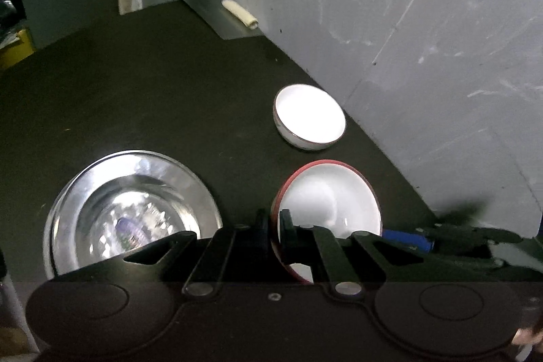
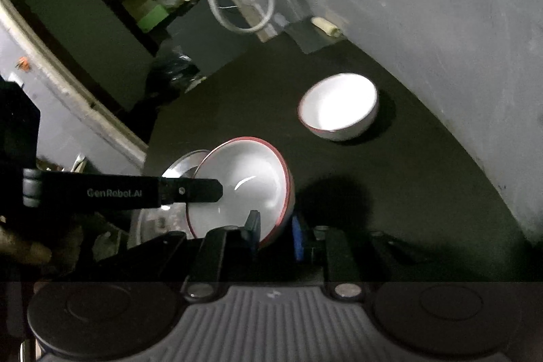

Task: Organize plates and bowls
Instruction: 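Lift the white bowl with the left tool and carry it over the stack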

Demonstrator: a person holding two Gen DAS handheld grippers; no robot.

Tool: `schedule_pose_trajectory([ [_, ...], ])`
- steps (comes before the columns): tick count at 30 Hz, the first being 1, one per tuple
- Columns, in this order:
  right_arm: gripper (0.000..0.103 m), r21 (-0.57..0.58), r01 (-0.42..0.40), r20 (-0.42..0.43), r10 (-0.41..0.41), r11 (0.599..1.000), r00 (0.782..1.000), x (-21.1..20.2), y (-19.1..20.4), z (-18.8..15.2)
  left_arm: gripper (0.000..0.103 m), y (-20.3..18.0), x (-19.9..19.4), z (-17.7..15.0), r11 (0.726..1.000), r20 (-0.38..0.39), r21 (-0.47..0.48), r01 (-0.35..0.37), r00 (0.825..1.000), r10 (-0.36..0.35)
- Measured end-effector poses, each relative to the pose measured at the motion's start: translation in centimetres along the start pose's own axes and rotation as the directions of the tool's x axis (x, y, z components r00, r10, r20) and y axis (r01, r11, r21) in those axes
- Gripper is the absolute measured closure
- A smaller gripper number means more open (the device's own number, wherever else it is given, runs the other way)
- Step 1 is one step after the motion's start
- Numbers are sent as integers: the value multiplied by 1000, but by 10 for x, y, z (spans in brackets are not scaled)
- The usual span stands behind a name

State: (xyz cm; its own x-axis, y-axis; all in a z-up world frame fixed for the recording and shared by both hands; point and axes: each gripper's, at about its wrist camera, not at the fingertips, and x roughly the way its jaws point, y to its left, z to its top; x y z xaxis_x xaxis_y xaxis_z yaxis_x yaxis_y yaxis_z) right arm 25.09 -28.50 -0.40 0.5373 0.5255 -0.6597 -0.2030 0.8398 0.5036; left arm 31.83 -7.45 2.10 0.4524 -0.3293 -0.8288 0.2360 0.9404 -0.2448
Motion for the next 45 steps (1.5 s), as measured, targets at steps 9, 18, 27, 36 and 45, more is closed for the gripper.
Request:
schedule_pose_trajectory([
  [9,82,-222,-93,-99,73,971,992,-20,53,-4,98,28,-58,-47,987,81,-158,25,997,-12],
  [18,83,-328,-173,-222,102,929,970,-18,85,-26,97,43,-75,-92,965,33,-262,-8,999,17],
  [27,83,-378,-227,-315,106,897,943,-19,96,-46,96,49,-80,-121,968,-40,-251,0,999,-10],
  [36,85,-349,-227,-367,90,909,926,-8,94,-52,94,48,-70,-130,973,-134,-227,-33,991,2],
  [45,85,-319,-211,-398,71,924,915,6,93,-54,92,49,-61,-136,975,-192,-217,-44,981,2],
])
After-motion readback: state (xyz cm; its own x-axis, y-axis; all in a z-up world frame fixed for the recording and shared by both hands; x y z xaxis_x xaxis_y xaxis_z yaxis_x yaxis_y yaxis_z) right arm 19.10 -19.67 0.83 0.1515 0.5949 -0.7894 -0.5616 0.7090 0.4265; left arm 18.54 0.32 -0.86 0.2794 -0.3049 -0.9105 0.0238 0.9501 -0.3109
